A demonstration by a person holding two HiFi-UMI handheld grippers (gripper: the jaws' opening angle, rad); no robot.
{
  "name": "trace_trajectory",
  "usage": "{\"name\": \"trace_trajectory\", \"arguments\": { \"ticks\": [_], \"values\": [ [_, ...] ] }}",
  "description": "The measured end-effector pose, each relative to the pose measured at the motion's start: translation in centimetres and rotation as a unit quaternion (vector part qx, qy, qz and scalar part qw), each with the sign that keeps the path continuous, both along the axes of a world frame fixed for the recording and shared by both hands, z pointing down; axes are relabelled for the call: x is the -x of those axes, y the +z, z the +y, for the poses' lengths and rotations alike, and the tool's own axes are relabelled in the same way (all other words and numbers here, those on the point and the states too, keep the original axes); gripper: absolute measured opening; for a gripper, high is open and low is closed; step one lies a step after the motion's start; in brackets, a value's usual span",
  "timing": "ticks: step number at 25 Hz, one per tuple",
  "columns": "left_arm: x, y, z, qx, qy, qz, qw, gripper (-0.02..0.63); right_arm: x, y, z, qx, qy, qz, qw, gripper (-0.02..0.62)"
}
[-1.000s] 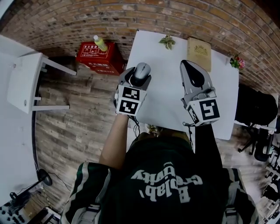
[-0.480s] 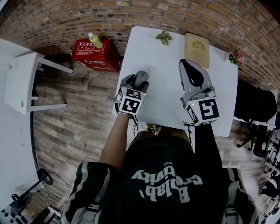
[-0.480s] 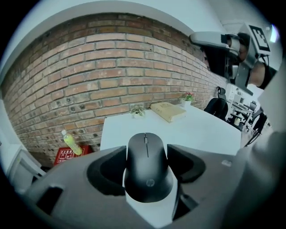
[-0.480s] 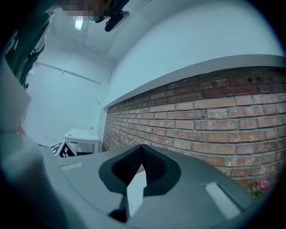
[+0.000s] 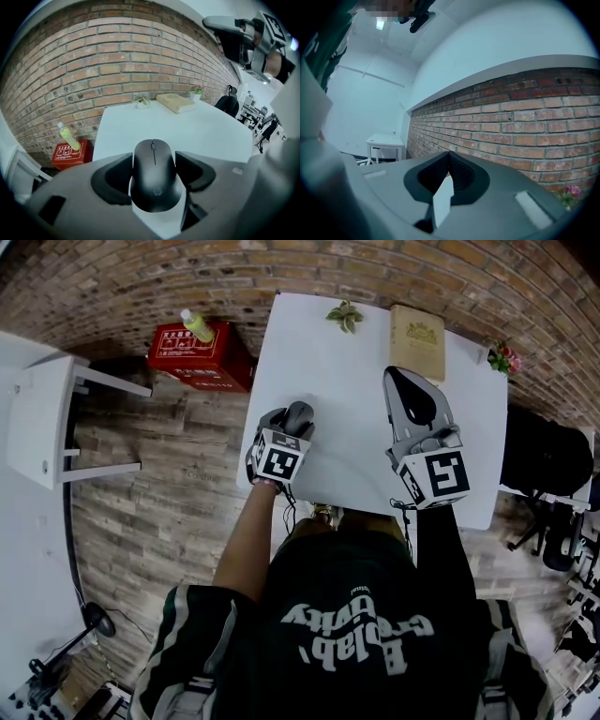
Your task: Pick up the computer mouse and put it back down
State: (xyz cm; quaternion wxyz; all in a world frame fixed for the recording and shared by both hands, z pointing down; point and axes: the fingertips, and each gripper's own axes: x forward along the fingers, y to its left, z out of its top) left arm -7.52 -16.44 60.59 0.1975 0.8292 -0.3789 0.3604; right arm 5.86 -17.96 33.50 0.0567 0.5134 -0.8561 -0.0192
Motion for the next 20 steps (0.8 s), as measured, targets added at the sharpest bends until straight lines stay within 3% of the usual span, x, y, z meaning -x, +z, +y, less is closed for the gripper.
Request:
{"name": "trace_trajectory", "arguments": {
  "ticks": [11,20],
  "values": [
    [-0.2,5.9,2.5,0.073,0.01,-0.034,0.9967,0.293,-0.7,0.2,-0.9,0.004,0.001,0.005,1.0,0.014],
    [-0.7,5.6,1.9,0.041,0.031,-0.042,0.9978,0.302,-0.8,0.0,-1.4,0.001,0.002,0.004,1.0,0.014]
  ]
}}
